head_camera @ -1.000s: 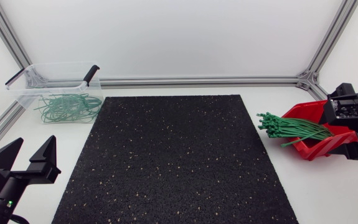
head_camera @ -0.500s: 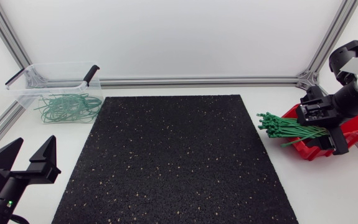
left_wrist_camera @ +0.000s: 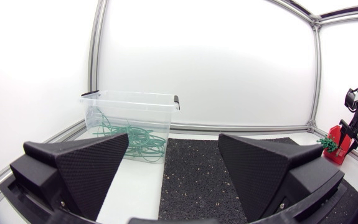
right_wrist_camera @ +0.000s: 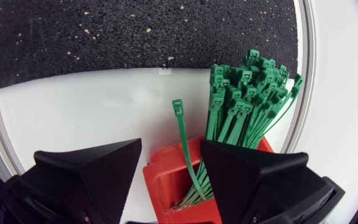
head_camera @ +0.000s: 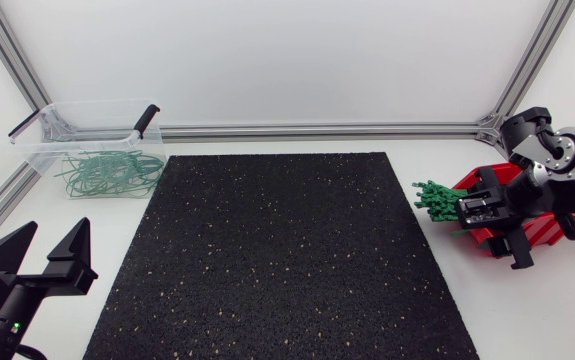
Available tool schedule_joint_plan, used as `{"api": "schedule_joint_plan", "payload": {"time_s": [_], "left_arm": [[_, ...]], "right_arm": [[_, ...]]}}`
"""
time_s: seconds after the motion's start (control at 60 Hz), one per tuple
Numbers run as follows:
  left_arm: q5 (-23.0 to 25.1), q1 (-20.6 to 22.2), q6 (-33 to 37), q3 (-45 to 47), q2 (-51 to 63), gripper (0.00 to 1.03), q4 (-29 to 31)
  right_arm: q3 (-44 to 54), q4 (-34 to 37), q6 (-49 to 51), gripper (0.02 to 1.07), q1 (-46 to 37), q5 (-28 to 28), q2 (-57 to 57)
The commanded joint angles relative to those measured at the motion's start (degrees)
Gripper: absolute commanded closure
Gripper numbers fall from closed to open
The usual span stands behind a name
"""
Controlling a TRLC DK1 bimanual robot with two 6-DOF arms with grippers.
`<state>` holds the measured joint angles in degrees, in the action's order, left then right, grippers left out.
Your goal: Take a green cable tie from the red box, thread the tail through the head to close it, then place it in the transparent bin on the left.
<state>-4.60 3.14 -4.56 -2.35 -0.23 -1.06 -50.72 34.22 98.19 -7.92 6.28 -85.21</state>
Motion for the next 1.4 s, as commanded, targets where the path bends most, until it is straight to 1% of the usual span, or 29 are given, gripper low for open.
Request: {"api": "schedule_joint_plan", "payload": {"time_s": [0.0,0.05,0.15,0.2,0.217,0.283,0.383,0.7,0.75,0.9,1.067,1.383], "left_arm": [[-0.4,0.2,-0.6,2.3,-0.2,0.03,1.1],[-0.3,0.2,-0.6,2.3,-0.1,0.03,1.2],[-0.4,0.1,-0.6,2.3,0.0,0.03,1.2],[-0.3,0.1,-0.6,2.3,0.0,0.03,1.2],[-0.3,0.1,-0.6,2.3,0.1,0.03,1.2],[-0.3,0.1,-0.6,2.3,0.1,0.03,1.2],[-0.3,-0.1,-0.6,2.3,0.2,0.03,1.2],[-0.3,-0.2,-0.6,2.3,0.3,0.03,1.2],[-0.3,-0.1,-0.6,2.3,0.3,0.03,1.2],[-0.3,-0.1,-0.6,2.3,0.3,0.03,1.2],[-0.3,-0.1,-0.6,2.3,0.3,0.03,1.2],[-0.3,-0.2,-0.6,2.3,0.3,0.03,1.3]], "right_arm": [[2.6,-2.3,1.2,0.45,0.3,0.8,-1.3],[3.4,-4.2,1.6,0.48,0.4,0.9,-1.1],[4.4,-5.2,1.6,0.48,0.5,1.0,-0.9],[5.2,-7.3,1.7,0.49,0.5,1.1,-0.9],[5.5,-8.1,1.7,0.51,0.5,1.3,-0.9],[6.9,-11.0,1.8,0.65,0.9,2.1,-1.0],[7.9,-13.1,1.8,0.82,1.1,2.1,-0.7],[9.9,-16.8,3.1,0.84,1.1,3.1,2.1],[10.3,-17.2,3.8,0.87,1.0,3.4,2.5],[11.4,-18.6,4.6,0.89,0.7,4.1,3.2],[12.4,-19.7,4.6,0.94,1.0,4.4,4.0],[13.0,-18.6,4.5,0.94,1.9,4.4,10.5]]}}
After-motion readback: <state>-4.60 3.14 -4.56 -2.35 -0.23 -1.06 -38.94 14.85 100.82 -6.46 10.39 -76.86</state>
